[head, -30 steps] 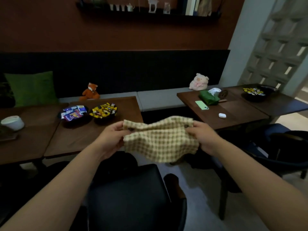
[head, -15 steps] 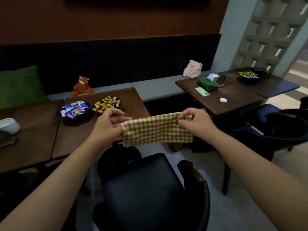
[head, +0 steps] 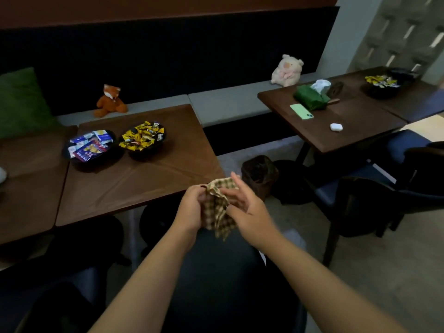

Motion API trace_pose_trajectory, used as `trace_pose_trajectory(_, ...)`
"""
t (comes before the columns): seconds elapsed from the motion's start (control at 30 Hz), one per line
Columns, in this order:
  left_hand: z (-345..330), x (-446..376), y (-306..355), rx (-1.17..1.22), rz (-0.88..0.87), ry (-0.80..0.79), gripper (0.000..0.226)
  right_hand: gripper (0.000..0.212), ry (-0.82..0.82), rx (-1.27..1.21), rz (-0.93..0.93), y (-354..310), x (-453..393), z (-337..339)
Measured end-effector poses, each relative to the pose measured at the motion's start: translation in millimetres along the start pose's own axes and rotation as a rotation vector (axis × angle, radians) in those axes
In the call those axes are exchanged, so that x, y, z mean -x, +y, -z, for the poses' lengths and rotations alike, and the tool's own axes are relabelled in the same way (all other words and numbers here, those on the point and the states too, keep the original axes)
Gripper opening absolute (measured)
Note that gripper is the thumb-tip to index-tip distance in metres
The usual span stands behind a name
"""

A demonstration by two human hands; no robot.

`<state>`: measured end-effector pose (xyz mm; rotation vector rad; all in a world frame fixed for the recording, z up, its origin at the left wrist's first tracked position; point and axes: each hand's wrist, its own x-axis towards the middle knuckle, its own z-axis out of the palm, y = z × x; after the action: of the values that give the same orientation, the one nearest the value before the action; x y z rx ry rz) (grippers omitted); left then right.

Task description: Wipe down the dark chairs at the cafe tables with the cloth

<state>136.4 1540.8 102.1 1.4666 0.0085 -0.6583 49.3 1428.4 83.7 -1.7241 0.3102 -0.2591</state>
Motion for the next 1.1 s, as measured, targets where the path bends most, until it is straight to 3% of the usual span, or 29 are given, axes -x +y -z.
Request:
trace_pose_trajectory(0.07,0.4,-9.3,-6.8,0.090,0.048,-0.031,0.039,0.064,-0.037,0.012,-0.029,13.4,-7.4,4.3)
trace_pose_trajectory(0.17,-1.3,-26.2,-24.6,-0.301,-0.033,0.009,0.028,0.059,0.064,0.087,-0.028,29.5,-18.0,5.4)
trace_pose_trajectory(0.23,-3.6,-36.6,-38.3,-0.488,-0.054,0.045,0.035,0.055,0.109,0.036,-0.079,43.5,-22.1,3.8)
trace_pose_trajectory(0.4,-0.2,-61.6,-79.1,-0.464,0.032,-0.032,0.043,0.051,0.164,-0.024,-0.255,86.5,-19.2,-7.2)
trace_pose_trajectory(0.53,13.9,-91.6,-118.3,-0.372,0.159,-0.098,0.053,0.053,0.182,-0.226,-0.430,129.4,-16.9,-24.0)
trace_pose_trajectory(0.6,24.9,-108.9,-142.7,-0.406,0.183,-0.107,0.047,0.048,0.269,-0.249,-0.456,151.3,-19.9,-45.7)
trace_pose_trajectory(0.73,51.5,-137.6,-188.8,-0.572,0.036,-0.075,0.016,0.041,0.674,-0.231,-0.567,202.1,-29.6,-91.9)
trace_pose_trajectory(0.8,69.0,-149.9,-207.6,-0.637,-0.039,-0.161,0.017,0.058,0.706,-0.120,-0.647,228.2,-32.3,-107.0)
trace_pose_trajectory(0.87,87.0,-162.4,-221.9,-0.731,-0.105,-0.310,0.019,0.063,0.622,-0.122,-0.646,252.6,-28.9,-118.1)
trace_pose_trajectory(0.93,101.8,-175.9,-235.4,-0.829,-0.167,-0.453,0.017,0.042,0.523,-0.131,-0.671,271.3,-21.5,-125.1)
trace_pose_trajectory(1.0,112.7,-185.8,-249.6,-0.901,-0.173,-0.544,0.016,0.022,0.460,0.023,-0.784,286.0,-10.9,-128.6)
trace_pose_trajectory(1.03,116.7,-189.8,-256.9,-0.923,-0.161,-0.560,0.017,0.014,0.495,0.113,-0.843,293.4,-5.3,-127.7)
trace_pose_trajectory(1.1,123.1,-196.9,-272.7,-0.949,-0.134,-0.566,0.018,0.025,0.731,0.275,-0.892,305.6,3.6,-120.1)
